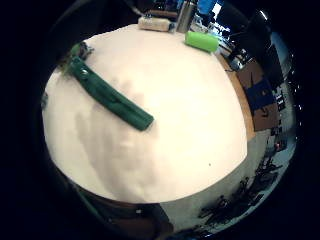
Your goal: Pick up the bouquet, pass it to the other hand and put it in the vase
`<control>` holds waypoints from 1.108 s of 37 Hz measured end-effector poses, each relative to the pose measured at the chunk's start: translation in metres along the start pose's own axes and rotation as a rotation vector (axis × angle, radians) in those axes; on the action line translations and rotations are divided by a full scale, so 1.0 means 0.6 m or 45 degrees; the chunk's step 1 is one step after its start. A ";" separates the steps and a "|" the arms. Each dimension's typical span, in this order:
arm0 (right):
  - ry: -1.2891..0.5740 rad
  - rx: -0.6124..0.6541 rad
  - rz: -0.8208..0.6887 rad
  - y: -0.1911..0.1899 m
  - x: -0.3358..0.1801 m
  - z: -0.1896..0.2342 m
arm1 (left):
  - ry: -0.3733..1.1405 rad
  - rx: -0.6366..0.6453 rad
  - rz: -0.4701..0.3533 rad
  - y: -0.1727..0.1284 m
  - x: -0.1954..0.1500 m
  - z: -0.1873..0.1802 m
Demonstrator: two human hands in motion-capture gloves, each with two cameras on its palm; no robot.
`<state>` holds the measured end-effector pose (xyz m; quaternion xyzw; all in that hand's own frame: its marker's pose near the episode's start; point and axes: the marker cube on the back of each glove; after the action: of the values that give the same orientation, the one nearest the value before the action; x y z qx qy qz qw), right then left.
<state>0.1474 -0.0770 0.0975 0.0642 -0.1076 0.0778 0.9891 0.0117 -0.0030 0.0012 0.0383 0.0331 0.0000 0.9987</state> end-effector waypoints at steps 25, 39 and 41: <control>0.237 -0.172 0.109 -0.035 0.054 0.119 | -0.022 -0.051 -0.009 -0.013 -0.007 0.038; 0.266 0.068 0.139 -0.052 0.058 0.120 | 0.026 -0.015 -0.010 -0.019 0.000 0.022; 0.231 0.078 0.154 -0.049 0.053 0.111 | 0.032 0.000 -0.010 -0.023 0.002 0.011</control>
<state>0.1695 -0.1111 0.1656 0.0805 -0.0188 0.1462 0.9858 0.0135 -0.0170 0.0065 0.0381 0.0458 -0.0034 0.9982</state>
